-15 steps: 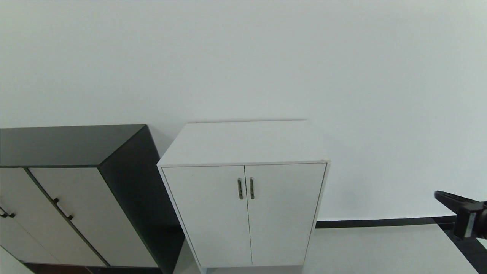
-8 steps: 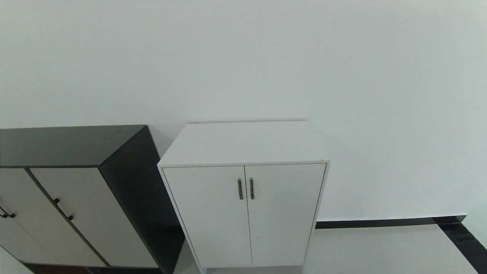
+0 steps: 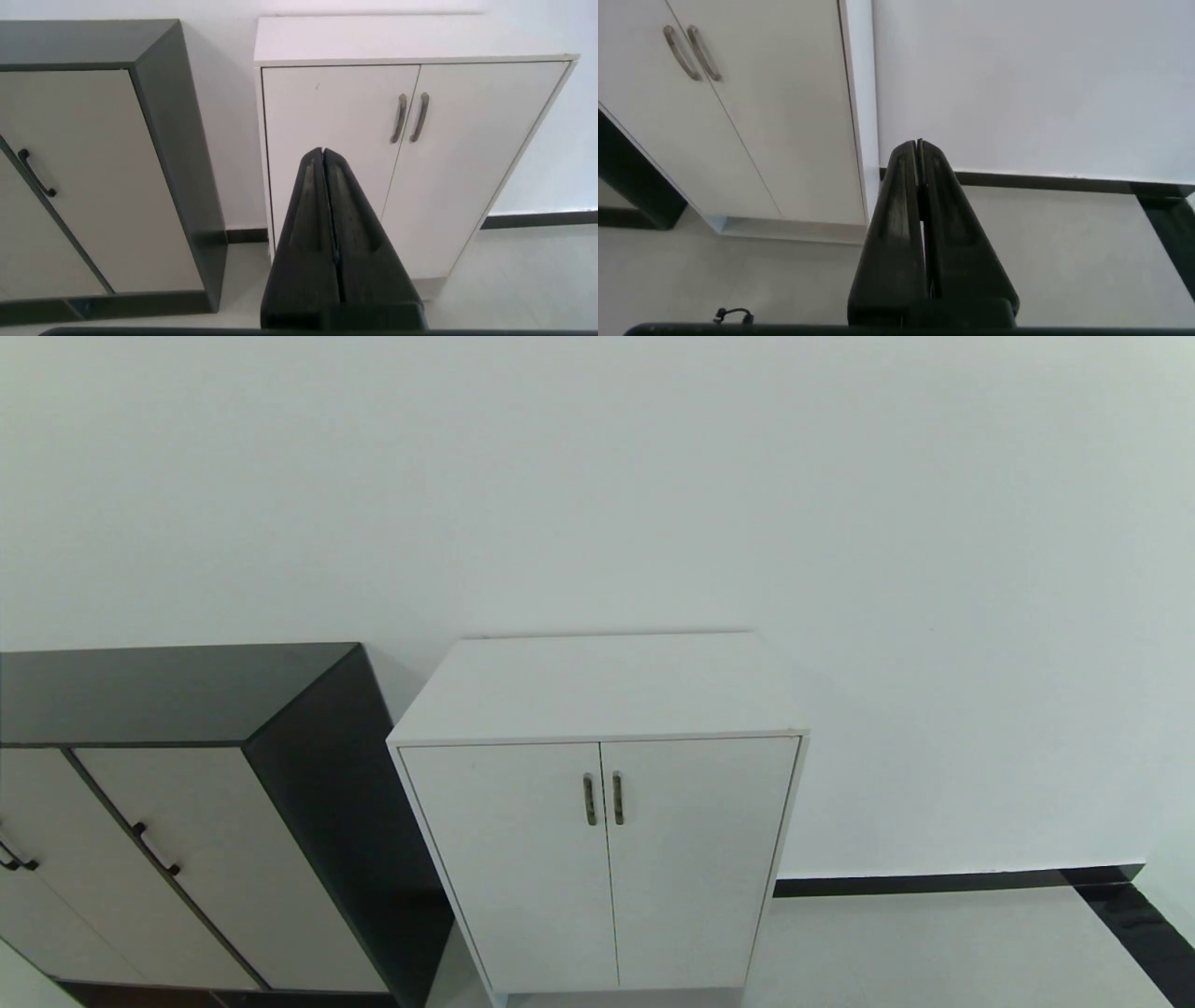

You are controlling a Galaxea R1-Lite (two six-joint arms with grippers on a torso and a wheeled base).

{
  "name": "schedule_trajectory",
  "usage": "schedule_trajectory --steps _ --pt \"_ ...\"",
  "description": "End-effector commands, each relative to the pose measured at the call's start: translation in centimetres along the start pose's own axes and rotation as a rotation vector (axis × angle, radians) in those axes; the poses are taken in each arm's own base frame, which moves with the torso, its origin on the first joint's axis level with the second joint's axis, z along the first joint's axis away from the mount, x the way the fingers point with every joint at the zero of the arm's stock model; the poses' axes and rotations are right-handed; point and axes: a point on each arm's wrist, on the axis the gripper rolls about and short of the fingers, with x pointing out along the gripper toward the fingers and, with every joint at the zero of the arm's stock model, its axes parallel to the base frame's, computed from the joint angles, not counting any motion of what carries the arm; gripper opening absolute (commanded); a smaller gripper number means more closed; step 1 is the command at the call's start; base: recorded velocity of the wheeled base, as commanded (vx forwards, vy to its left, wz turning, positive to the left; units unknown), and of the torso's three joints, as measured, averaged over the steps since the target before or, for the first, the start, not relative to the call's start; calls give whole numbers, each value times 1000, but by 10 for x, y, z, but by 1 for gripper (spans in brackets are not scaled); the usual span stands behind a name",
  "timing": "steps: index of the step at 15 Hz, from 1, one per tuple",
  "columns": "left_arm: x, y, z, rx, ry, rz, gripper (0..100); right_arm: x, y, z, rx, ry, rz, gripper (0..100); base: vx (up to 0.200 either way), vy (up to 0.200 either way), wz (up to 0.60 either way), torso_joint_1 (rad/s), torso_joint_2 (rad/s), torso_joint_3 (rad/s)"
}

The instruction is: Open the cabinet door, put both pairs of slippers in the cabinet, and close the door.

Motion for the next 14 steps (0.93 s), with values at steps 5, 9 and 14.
schedule_trajectory --steps 5,9,14 --pt "0 0 0 0 1 1 0 -5 1 -8 18 -14 -6 0 0 0 0 0 0 0" --pt "0 0 0 -1 1 2 0 -9 2 -9 35 -76 -107 0 0 0 0 0 0 0" --pt "0 0 0 -1 0 2 0 -17 3 -12 38 -178 -121 0 0 0 0 0 0 0"
